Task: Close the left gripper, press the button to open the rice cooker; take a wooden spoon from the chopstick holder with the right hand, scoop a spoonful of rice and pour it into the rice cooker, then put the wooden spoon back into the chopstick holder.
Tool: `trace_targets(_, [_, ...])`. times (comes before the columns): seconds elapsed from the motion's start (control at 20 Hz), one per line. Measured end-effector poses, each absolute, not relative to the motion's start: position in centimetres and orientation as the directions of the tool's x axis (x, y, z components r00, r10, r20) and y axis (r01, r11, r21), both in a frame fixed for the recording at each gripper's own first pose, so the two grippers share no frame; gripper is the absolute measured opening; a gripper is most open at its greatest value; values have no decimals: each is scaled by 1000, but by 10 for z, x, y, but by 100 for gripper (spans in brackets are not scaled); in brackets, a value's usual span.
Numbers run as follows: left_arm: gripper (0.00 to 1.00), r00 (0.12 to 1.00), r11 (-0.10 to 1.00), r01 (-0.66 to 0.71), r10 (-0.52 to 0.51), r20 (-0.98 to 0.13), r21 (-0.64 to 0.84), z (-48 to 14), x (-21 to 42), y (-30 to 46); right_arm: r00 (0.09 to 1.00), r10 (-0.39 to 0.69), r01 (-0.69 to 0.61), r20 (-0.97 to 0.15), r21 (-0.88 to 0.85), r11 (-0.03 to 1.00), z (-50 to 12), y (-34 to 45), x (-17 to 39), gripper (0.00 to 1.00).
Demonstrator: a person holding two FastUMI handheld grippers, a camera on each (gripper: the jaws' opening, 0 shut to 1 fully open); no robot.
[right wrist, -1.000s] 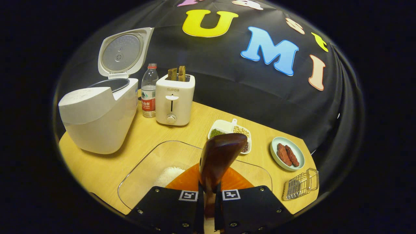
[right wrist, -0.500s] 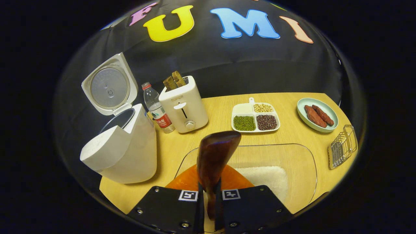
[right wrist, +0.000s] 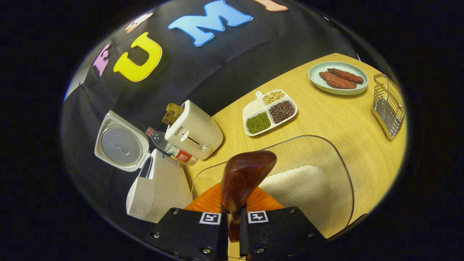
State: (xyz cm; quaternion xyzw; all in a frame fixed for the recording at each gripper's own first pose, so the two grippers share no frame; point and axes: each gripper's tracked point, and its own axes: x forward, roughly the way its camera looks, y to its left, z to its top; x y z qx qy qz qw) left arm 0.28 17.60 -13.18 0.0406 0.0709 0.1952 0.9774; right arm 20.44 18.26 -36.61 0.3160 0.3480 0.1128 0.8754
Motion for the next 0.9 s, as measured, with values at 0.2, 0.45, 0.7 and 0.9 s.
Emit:
trace_targets(0.2, [100, 921, 924, -365, 376, -103, 113, -124, 3, 173, 774, 409, 75, -483, 711, 699, -347, 153, 212, 13])
trace_targets(0.45, [100, 929, 930, -347, 359, -92, 124, -115, 2, 169, 817, 384, 113, -431, 772, 625, -322, 122, 218, 12])
trace_targets(0.7, [100, 935, 935, -331, 344, -89, 130, -112, 2, 166, 832, 373, 114, -411, 784, 610, -304, 111, 219, 12])
trace_targets(0.9, [100, 934, 934, -331, 344, -94, 130, -114, 3, 168, 845, 374, 94, -382, 795, 599, -276, 110, 220, 13])
